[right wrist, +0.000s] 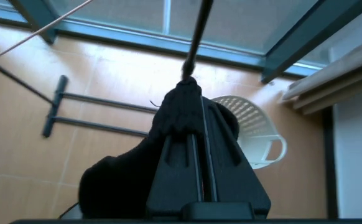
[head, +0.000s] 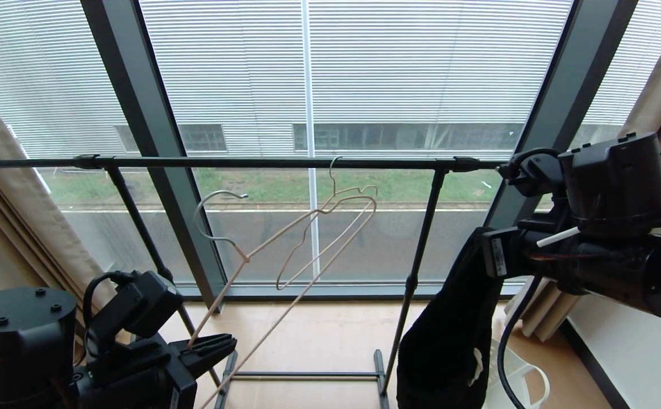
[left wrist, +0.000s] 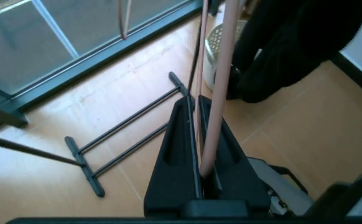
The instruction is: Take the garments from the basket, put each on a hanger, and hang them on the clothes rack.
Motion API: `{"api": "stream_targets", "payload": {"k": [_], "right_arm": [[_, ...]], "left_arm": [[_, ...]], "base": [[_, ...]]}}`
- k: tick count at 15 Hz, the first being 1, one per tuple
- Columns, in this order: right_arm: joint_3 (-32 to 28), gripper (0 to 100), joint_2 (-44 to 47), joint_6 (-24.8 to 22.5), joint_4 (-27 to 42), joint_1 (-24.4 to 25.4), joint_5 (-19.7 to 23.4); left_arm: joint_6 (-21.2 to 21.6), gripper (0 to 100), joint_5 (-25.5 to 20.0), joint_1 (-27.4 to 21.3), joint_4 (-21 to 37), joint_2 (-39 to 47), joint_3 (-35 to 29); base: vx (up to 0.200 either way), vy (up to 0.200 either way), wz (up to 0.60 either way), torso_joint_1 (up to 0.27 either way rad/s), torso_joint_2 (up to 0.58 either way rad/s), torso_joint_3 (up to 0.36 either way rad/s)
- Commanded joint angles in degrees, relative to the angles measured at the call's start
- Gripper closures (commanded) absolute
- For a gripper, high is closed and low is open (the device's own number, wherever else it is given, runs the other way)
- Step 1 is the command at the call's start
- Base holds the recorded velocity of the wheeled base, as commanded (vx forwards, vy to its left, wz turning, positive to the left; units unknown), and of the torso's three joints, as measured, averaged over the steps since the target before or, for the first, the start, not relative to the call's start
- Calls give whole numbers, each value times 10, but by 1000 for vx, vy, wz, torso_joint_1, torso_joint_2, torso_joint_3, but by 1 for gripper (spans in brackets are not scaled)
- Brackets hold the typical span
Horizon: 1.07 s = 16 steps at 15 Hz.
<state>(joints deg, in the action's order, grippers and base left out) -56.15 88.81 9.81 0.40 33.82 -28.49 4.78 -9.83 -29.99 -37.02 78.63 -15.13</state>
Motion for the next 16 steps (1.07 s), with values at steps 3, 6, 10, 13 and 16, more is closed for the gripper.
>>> {"api": "stream_targets", "payload": {"k": [3, 6, 10, 13, 16], "right_arm": [[-38, 100, 27, -59, -2, -24, -56], [-66, 100, 55, -61, -1, -24, -82], [-104, 100, 80, -74, -1, -17, -82], [-112, 100, 87, -74, -1, 2, -89], [-114, 100, 96, -74, -2, 31, -101]], "left_arm": [[40, 100, -14, -21, -2, -24, 29], [44, 100, -27, -47, -1, -20, 35], [60, 100, -27, -76, -2, 20, 30], [72, 100, -27, -91, -2, 45, 20], [72, 100, -25, -98, -2, 80, -10]], "base": [[0, 0, 0, 0, 0, 0], [0, 0, 0, 0, 0, 0], [0, 0, 0, 0, 0, 0], [0, 0, 0, 0, 0, 0], [0, 0, 0, 0, 0, 0]]}}
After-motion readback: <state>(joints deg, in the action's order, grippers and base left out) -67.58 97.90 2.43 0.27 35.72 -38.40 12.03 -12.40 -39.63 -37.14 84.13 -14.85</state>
